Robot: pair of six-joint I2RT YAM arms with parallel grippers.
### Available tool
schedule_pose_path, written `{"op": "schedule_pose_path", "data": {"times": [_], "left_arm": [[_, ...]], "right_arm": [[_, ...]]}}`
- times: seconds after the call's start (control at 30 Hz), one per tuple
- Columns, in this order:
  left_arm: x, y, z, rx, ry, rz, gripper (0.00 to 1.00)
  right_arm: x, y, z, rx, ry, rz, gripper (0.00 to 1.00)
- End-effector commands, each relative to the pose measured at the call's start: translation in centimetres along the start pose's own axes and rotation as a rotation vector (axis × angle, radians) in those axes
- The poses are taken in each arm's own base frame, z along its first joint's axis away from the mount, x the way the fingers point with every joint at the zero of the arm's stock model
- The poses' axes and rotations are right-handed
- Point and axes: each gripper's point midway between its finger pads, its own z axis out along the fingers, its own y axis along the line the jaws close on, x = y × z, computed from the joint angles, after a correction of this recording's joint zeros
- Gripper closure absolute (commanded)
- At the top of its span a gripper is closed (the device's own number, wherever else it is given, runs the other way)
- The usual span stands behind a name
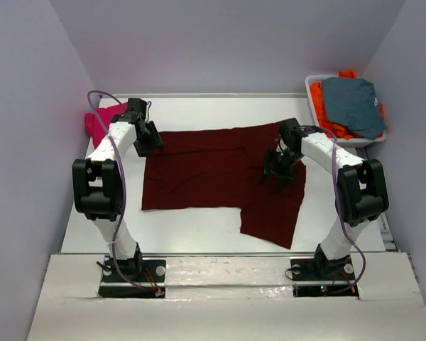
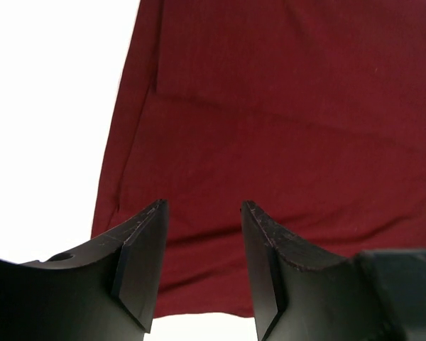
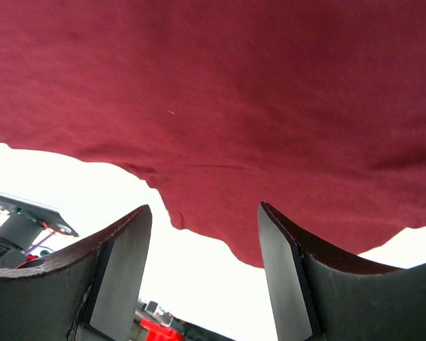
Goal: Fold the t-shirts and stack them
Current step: Fold the tshirt
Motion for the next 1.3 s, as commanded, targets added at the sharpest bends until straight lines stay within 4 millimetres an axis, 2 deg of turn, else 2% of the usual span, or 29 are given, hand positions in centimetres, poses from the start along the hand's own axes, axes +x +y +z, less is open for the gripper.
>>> {"op": "schedule_pose_path", "data": {"times": [0.0, 0.1, 0.23, 0.27, 0.3, 0.4, 0.5, 0.7, 0.8, 0.93, 1.03, 1.2, 1.27], "left_arm": [[1.6, 0.5, -1.2, 0.007, 0.002, 0.002, 0.44], [2.8, 0.7, -2.0, 0.011, 0.015, 0.009, 0.44], [5.8, 1.8, -2.6, 0.013, 0.048, -0.012, 0.44], [5.8, 1.7, -3.1, 0.025, 0.033, -0.016, 0.44], [6.6, 2.1, -2.9, 0.019, 0.049, -0.017, 0.44], [7.3, 2.6, -3.3, 0.010, 0.048, -0.017, 0.44], [9.1, 3.5, -3.2, 0.001, 0.071, -0.021, 0.44], [11.7, 5.0, -2.9, -0.025, 0.104, -0.032, 0.43], [12.6, 5.2, -3.1, -0.014, 0.111, -0.045, 0.43], [13.6, 6.5, -3.0, -0.056, 0.113, -0.034, 0.43], [14.0, 7.1, -2.9, -0.071, 0.122, -0.037, 0.43], [14.1, 7.7, -3.3, -0.088, 0.111, -0.047, 0.43], [14.1, 7.4, -3.3, -0.074, 0.113, -0.051, 0.43]], "right_arm": [[0.4, 0.1, -0.3, -0.009, -0.046, 0.028, 0.33], [1.7, 0.1, -0.4, -0.033, -0.026, 0.045, 0.33], [4.7, -1.6, 0.1, -0.007, 0.017, 0.079, 0.33], [5.1, -1.5, -0.4, -0.018, 0.005, 0.080, 0.33], [5.5, -1.6, -0.6, -0.020, 0.005, 0.084, 0.33], [7.2, -2.4, -0.9, -0.006, 0.020, 0.106, 0.32], [9.6, -3.2, -1.4, -0.004, 0.028, 0.141, 0.32], [14.0, -5.1, -1.0, 0.001, 0.074, 0.214, 0.32], [15.4, -5.6, -1.2, -0.002, 0.075, 0.238, 0.32], [17.4, -6.6, -0.8, 0.013, 0.097, 0.280, 0.32], [18.1, -7.0, -0.8, 0.013, 0.094, 0.293, 0.32], [20.0, -8.1, -0.5, 0.042, 0.113, 0.324, 0.32], [20.4, -8.0, -0.3, 0.016, 0.114, 0.335, 0.32]]}}
